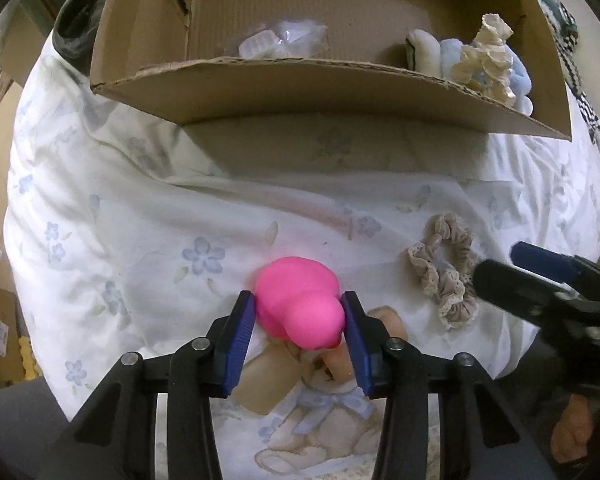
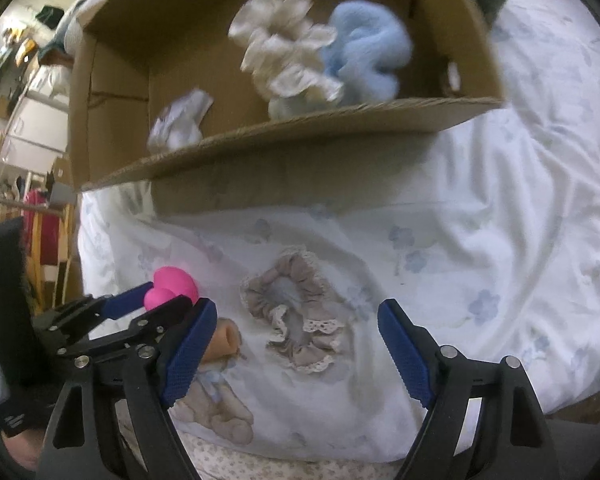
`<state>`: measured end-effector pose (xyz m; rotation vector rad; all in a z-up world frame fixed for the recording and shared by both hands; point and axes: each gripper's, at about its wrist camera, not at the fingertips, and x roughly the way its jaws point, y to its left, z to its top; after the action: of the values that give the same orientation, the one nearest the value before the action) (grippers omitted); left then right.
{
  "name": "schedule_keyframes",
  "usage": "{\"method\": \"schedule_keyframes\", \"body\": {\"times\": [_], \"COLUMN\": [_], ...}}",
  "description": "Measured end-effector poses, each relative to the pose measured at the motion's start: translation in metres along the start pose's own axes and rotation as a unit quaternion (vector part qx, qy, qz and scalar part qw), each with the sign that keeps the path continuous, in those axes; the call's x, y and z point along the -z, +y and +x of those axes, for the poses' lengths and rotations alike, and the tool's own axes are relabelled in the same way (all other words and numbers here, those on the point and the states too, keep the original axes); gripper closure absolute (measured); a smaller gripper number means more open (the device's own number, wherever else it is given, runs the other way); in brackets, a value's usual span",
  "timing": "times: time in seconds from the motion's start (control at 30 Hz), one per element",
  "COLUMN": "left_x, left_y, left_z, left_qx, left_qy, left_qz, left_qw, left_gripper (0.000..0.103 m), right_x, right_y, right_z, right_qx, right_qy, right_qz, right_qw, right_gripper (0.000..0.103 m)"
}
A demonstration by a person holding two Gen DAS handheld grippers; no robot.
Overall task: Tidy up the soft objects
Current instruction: 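Grasp the pink duck with the left gripper while the right grasps the beige scrunchie, then carry the pink duck and beige scrunchie over the box with both grippers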
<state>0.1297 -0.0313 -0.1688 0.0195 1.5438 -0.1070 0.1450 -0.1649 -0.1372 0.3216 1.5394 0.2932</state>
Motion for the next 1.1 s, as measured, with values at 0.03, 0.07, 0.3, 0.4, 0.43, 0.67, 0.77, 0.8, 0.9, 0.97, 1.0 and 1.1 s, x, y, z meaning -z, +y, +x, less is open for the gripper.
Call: {"method": "schedule_keyframes", "body": {"times": [0.03,0.07,0.3,0.4,0.43,0.67,0.77,0.8,0.9,0.97,1.0,1.1], "left_x": [0.000,0.000,-0.005,-0.007,-0.008,-0.006,-0.002,0.000,0.003,0.004,0.004,0.004], "left_y": [0.000,0.001,0.010,0.014,0.014,0.021,0.023,0.024,0.027,0.030,0.030,0.030], "left_z": [-0.002,-0.006,-0.032,-0.037,-0.039,-0.051,-0.056,-0.058,-0.059,-0.060,-0.060,-0.060], "left_qx": [-0.006,-0.011,-0.029,-0.037,-0.038,-0.045,-0.049,-0.052,-0.055,-0.057,-0.057,-0.059], "left_qy": [-0.004,-0.011,-0.061,-0.075,-0.079,-0.095,-0.105,-0.108,-0.116,-0.119,-0.119,-0.121], "left_qz": [0.001,0.001,-0.016,-0.021,-0.022,-0.017,-0.018,-0.019,-0.023,-0.026,-0.028,-0.027], "left_qw": [1.0000,0.9999,0.9976,0.9963,0.9959,0.9943,0.9931,0.9926,0.9914,0.9910,0.9909,0.9905], "left_gripper": [0.063,0.063,0.063,0.063,0.063,0.063,0.063,0.063,0.063,0.063,0.063,0.063], "right_x": [-0.001,-0.002,0.000,0.002,0.003,0.001,-0.001,-0.003,-0.004,-0.003,-0.003,-0.004], "right_y": [0.004,0.007,0.029,0.035,0.035,0.029,0.025,0.024,0.020,0.018,0.017,0.016], "right_z": [0.005,0.008,0.042,0.049,0.050,0.039,0.021,0.014,0.003,0.000,-0.001,-0.011], "right_qx": [0.005,0.009,0.064,0.088,0.096,0.092,0.095,0.100,0.078,0.073,0.069,0.053], "right_qy": [0.006,0.011,0.049,0.055,0.053,0.029,-0.011,-0.029,-0.048,-0.051,-0.052,-0.065], "right_qz": [-0.006,-0.011,-0.065,-0.085,-0.089,-0.073,-0.056,-0.048,-0.028,-0.025,-0.025,-0.032], "right_qw": [1.000,1.000,0.995,0.991,0.990,0.993,0.994,0.993,0.995,0.996,0.996,0.996], "right_gripper": [0.017,0.017,0.018,0.034,0.040,0.083,0.083,0.083,0.083,0.083,0.083,0.083]}}
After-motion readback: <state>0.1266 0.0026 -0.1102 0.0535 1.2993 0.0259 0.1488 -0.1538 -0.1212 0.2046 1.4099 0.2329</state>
